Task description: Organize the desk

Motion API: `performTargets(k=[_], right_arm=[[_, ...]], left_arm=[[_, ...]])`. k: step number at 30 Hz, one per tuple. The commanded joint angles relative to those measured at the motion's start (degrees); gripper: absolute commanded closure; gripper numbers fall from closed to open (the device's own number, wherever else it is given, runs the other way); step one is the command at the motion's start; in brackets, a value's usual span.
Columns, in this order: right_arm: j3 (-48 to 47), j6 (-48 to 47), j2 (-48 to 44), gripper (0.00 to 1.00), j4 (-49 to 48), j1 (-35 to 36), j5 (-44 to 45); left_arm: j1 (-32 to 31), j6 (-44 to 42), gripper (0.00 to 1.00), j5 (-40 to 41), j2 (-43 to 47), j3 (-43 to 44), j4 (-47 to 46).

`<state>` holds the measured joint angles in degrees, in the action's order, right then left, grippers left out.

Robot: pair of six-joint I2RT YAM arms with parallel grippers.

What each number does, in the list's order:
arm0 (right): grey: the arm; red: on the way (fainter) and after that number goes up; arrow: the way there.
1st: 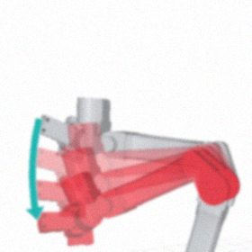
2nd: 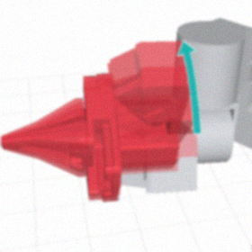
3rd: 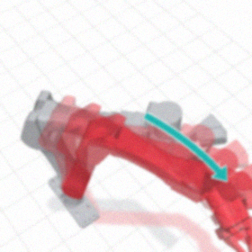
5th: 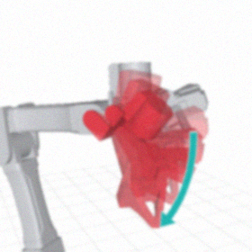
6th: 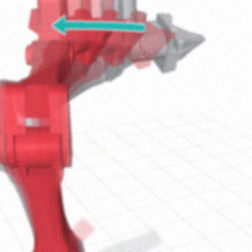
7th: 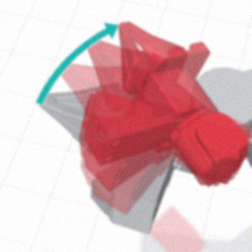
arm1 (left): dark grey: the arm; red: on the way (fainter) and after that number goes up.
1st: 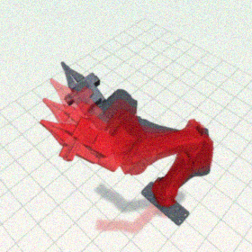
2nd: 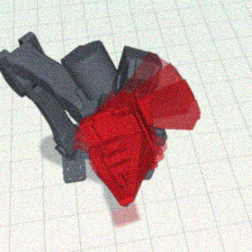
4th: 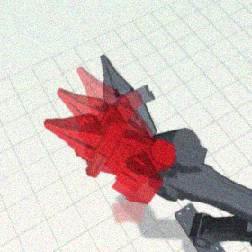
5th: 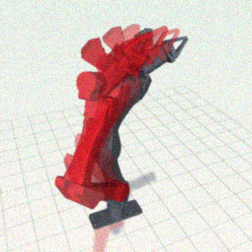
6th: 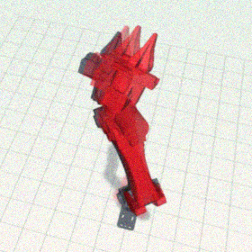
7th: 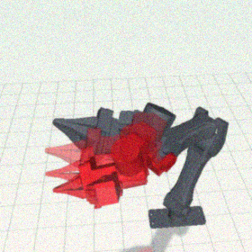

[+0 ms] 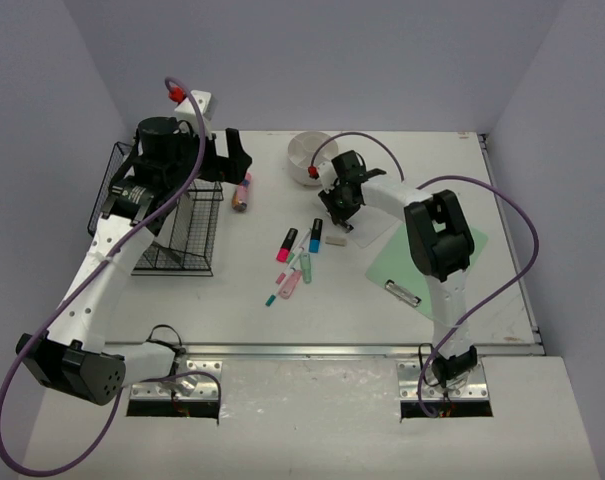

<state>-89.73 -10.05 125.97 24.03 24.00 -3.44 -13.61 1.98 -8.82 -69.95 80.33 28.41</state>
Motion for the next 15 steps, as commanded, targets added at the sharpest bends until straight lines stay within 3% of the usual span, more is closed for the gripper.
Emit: performTargets(k=[1, 4, 11, 15], right_arm=[[0.88, -0.65, 0.5, 0.95, 4.84, -2.04, 0.87], [-1.61, 2.21, -2.3, 1.0, 8.13, -2.02, -2.96], [-12.29, 10.09, -9.09, 1.0, 14.59, -2.02, -11.05], [-14.21, 14.78, -13.66, 1.0, 13.92, -2.02, -14.53]], left_arm=[[-0.46, 1.23, 0.0, -1.97, 1.61, -1.62, -2.93], [-0.46, 2.95, 0.0, -5.88, 2.16, -2.94, -3.57], [-0.56, 11.87, 0.0, -10.39, 4.21, -6.65, -9.7], [-0.72, 14.44, 0.04, -13.92, 1.07, -4.88, -7.68]])
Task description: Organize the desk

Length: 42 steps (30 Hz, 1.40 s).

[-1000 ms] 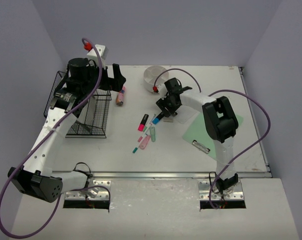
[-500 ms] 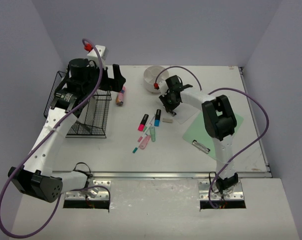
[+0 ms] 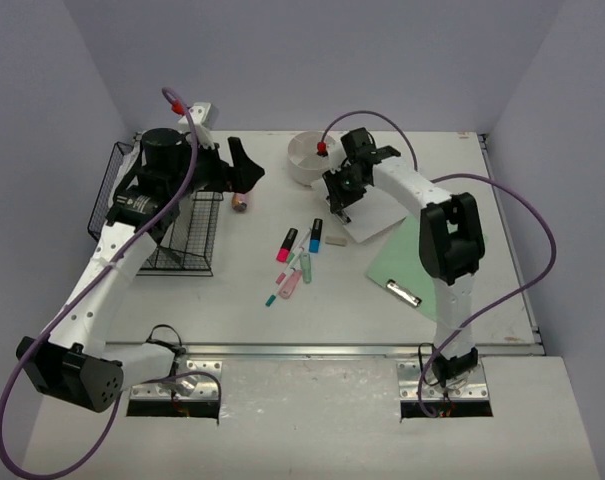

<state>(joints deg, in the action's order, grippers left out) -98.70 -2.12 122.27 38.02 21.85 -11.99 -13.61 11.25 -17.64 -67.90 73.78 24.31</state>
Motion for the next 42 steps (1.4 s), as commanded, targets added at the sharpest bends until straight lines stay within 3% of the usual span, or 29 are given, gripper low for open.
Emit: performTargets(k=[1, 10, 14, 21, 23, 26, 31, 35, 42], right_arm=[[-5.2, 7.44, -11.34, 1.0, -0.41, 0.13, -6.54], [-4.04, 17.23, -19.87, 1.0, -9.8, 0.04, -10.39], [-0.44, 27.12, -24.71, 1.0, -18.23, -0.21, -9.94], [-3.96, 41.21, -26.1, 1.0, -21.92, -2.67, -9.58], [-6.52, 50.85, -25.05, 1.0, -20.85, -4.96, -11.37], [-7.63, 62.19, -23.57, 1.0, -20.82, -9.31, -14.65], [-1.45, 75.66, -25.71, 1.0, -27.53, -13.12, -17.28], [1.9, 83.88, -26.84, 1.0, -28.35, -14.4, -17.8], [3.76, 88.43, -27.85, 1.0, -26.97, -14.73, -18.76]], left_arm=[[-0.71, 5.47, 0.04, -4.83, -1.29, 2.05, -3.57], [-0.96, 6.36, 0.0, -1.3, -2.95, 6.78, -2.85], [-1.21, 5.02, 0.03, -0.85, -1.35, 7.16, -4.06], [-1.98, 8.02, 0.06, -3.47, 4.03, 1.14, -11.81], [-2.66, 10.2, 0.1, -4.06, 6.06, -1.91, -15.69], [-4.74, 10.89, 0.12, -3.58, 7.35, -4.91, -18.97], [-11.34, 9.27, 0.13, 0.34, 7.06, -8.84, -27.43], [-17.34, 5.68, 0.16, 4.42, 1.49, -3.75, -28.62], [-26.62, -0.6, 0.26, 15.91, -9.25, 5.95, -28.94]])
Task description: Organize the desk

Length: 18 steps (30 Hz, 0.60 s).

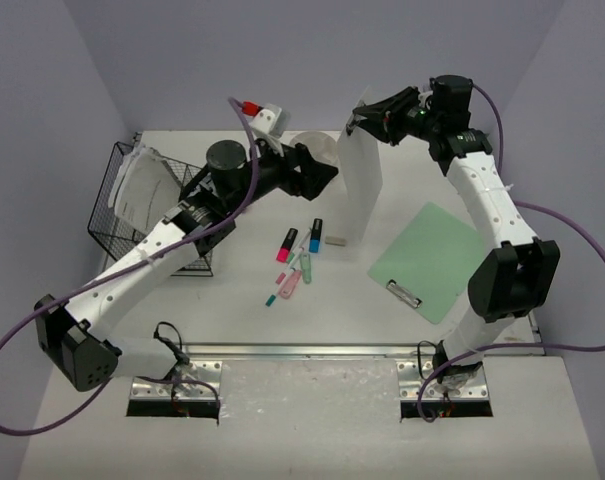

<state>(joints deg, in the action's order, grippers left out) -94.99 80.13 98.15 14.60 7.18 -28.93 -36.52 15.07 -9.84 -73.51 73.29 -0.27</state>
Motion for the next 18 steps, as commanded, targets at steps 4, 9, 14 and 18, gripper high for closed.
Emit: performTargets(k=[4, 9, 14, 18], right_arm=[[0.45, 7.38, -4.37, 1.0, -3.26, -0.06, -3.15], [0.48, 7.76, -4.92, 1.0, -2.73, -0.06, -4.58], [0.51, 7.68, -5.67, 1.0, -2.57, -0.06, -4.9], [0.75, 7.52, -6.19, 1.0, -2.65, -0.06, -4.93]], left_arm=[[-4.61, -3.7, 0.4, 12.4, -9.15, 11.77, -3.4], [-5.22, -5.09, 0.49, 17.03, -12.48, 15.88, -3.71], [-5.23, -5.32, 0.5, 17.51, -13.93, 16.18, -3.95], [-5.23, -5.05, 0.49, 17.31, -15.15, 16.93, -3.89]])
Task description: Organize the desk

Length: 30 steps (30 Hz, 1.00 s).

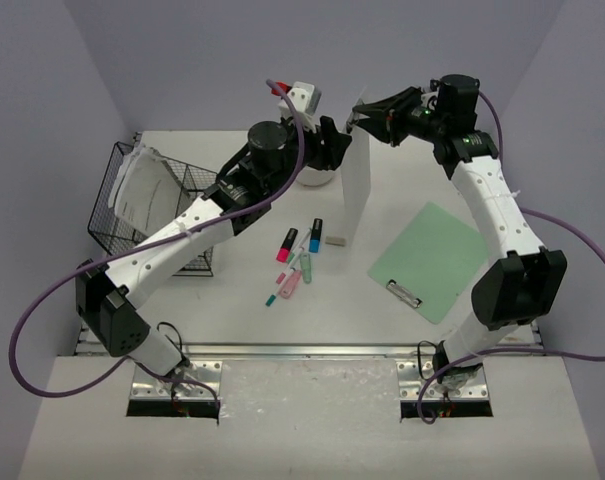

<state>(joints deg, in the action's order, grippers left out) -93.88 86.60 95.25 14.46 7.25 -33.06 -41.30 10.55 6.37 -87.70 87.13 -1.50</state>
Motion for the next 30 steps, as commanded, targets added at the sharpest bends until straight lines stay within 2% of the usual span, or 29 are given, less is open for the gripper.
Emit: performTargets(k=[1, 14, 20, 25, 30], right_arm=[[-0.28, 0.96, -3.31, 1.0, -2.58, -0.06, -0.84], [2.84, 0.11, -4.17, 1.0, -3.48, 1.39, -1.21], [2.65, 0.38, -4.02, 1.0, -4.0, 2.01, -1.51], [2.66, 0.69, -4.2, 1.0, -4.43, 2.08, -1.74], [2.88, 0.85, -4.47, 1.0, -4.46, 2.21, -1.96]], left_arm=[[-0.45, -0.53, 0.49, 1.1, -1.2, 3.26, -2.63], [-0.51, -0.42, 0.54, 1.1, -4.69, 5.68, -3.22], [-0.45, -0.53, 0.75, 1.57, -5.61, 6.21, -2.96], [-0.45, 0.11, 0.8, 1.45, -5.93, 5.77, -2.62], [-0.45, 0.31, 0.97, 2.25, -6.2, 6.09, -2.08]])
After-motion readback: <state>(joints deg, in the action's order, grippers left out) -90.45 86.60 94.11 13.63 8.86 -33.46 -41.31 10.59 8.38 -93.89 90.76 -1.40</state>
